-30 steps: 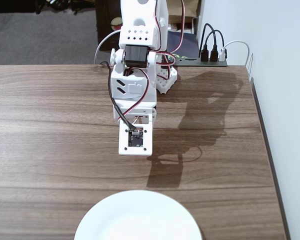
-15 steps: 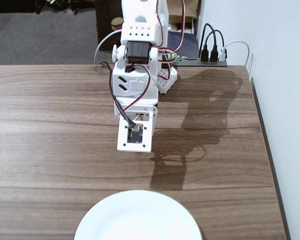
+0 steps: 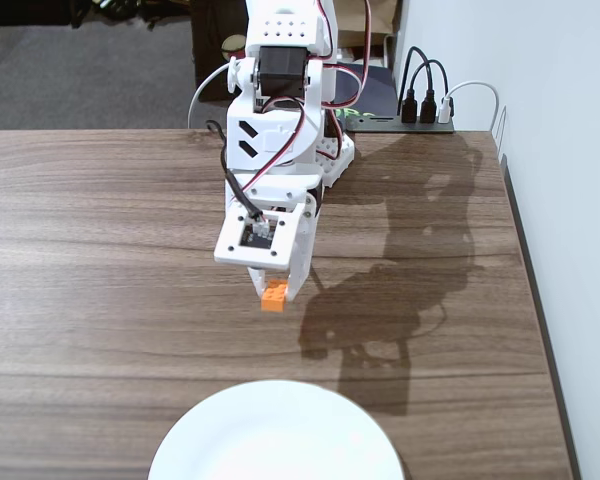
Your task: Grasp a lego block and put it on the plate.
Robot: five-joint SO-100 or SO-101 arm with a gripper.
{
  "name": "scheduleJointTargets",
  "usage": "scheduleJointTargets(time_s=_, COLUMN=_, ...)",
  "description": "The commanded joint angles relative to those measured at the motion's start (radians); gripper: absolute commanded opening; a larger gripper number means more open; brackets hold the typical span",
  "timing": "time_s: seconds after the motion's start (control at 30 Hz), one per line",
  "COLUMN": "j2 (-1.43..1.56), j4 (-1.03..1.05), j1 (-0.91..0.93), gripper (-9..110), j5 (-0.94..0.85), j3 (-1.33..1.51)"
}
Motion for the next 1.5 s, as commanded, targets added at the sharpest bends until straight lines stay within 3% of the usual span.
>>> scheduleJointTargets(time_s=0.0, j2=0.038, j4=-0.078, j1=-0.005, gripper=4, j5=0.015, j3=-0.051)
scheduleJointTargets(time_s=0.53, j2=-0.187, j4=-0.407, j1=0.026, gripper=4, j5=0.058, j3=-0.172)
scheduleJointTargets(time_s=1.13, j2=-0.707, j4=-0.356, j1=0.015, gripper=4, j5=0.178, j3=-0.634)
scheduleJointTargets(time_s=1.47, j2=-0.830, j4=-0.272, j1=-0.017, gripper=4, j5=0.247, j3=-0.762)
